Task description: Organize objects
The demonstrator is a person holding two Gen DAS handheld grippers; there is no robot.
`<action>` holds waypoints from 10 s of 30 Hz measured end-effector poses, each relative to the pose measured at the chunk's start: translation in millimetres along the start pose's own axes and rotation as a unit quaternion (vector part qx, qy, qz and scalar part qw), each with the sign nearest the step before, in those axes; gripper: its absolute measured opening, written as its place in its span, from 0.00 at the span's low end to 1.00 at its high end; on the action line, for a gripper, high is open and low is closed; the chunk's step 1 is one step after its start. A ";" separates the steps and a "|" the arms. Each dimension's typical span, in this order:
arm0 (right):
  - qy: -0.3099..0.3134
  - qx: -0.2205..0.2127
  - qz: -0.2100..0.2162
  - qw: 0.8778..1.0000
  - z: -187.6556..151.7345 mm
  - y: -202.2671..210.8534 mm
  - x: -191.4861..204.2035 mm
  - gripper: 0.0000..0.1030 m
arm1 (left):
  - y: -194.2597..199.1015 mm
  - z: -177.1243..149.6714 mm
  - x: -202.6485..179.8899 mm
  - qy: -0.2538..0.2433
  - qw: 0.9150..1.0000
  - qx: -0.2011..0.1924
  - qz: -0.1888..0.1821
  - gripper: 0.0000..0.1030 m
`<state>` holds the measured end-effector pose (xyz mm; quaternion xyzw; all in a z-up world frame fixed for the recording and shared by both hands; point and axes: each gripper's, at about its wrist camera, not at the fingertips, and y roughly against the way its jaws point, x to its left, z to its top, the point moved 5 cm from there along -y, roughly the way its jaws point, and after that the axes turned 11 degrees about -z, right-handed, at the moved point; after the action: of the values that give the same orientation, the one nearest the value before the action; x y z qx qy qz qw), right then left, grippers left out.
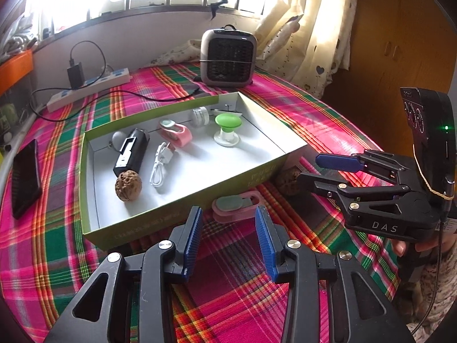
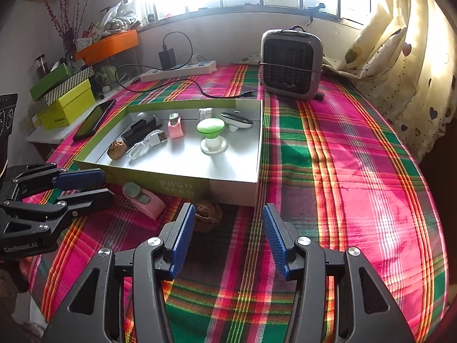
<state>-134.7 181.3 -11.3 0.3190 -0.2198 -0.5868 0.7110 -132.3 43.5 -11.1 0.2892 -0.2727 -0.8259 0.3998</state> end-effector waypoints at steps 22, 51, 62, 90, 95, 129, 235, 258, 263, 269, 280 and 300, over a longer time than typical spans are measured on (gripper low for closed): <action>0.024 0.042 0.008 0.999 -1.1 -22.7 9.5 0.49 | -15.1 -0.9 -5.1 -0.006 0.999 0.009 -0.032 0.36; 0.012 0.036 -0.005 0.999 -8.3 -13.0 -10.5 0.32 | -21.3 0.2 -23.3 -0.025 0.996 0.017 -0.080 0.36; 0.009 0.036 -0.003 0.999 -9.2 -12.2 -14.3 0.32 | -14.8 4.2 -39.3 -0.063 0.996 0.001 -0.069 0.36; -0.014 0.033 0.004 0.999 -10.1 -10.2 -29.8 0.32 | -36.2 14.3 -65.0 -0.159 0.981 0.076 -0.080 0.36; -0.016 0.032 0.002 0.999 -10.5 -10.2 -30.6 0.32 | -44.1 20.4 -58.4 -0.163 0.982 0.077 -0.052 0.36; -0.015 0.037 -0.003 0.999 -11.6 -8.7 -27.6 0.32 | -54.8 9.9 -35.7 -0.086 0.992 0.090 -0.015 0.15; 0.016 0.004 -0.020 1.000 43.2 -14.7 25.4 0.45 | 2.0 25.2 36.1 0.067 0.991 -0.021 0.111 0.24; 0.001 0.017 -0.023 1.000 -16.4 15.4 34.3 0.46 | 22.3 -32.7 2.9 0.095 0.986 -0.033 0.134 0.24; -0.003 0.025 -0.022 0.999 -26.8 16.4 34.0 0.46 | 20.7 -41.1 4.7 0.104 0.983 -0.028 0.146 0.25; -0.006 0.033 -0.021 0.999 -37.6 15.4 34.4 0.46 | 18.8 -49.5 7.1 0.117 0.982 -0.025 0.146 0.27; -0.006 0.025 -0.030 0.999 -44.8 16.4 35.5 0.50 | 16.6 -56.3 4.3 0.119 0.980 -0.040 0.157 0.34; -0.020 0.008 -0.037 0.999 -45.9 16.6 35.4 0.61 | 12.9 -56.6 -0.7 0.093 0.979 -0.038 0.177 0.39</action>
<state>-84.1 157.5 -33.8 0.3207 -0.2261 -0.6172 0.6820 -86.0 24.8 -40.9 0.2963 -0.2495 -0.7218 0.5736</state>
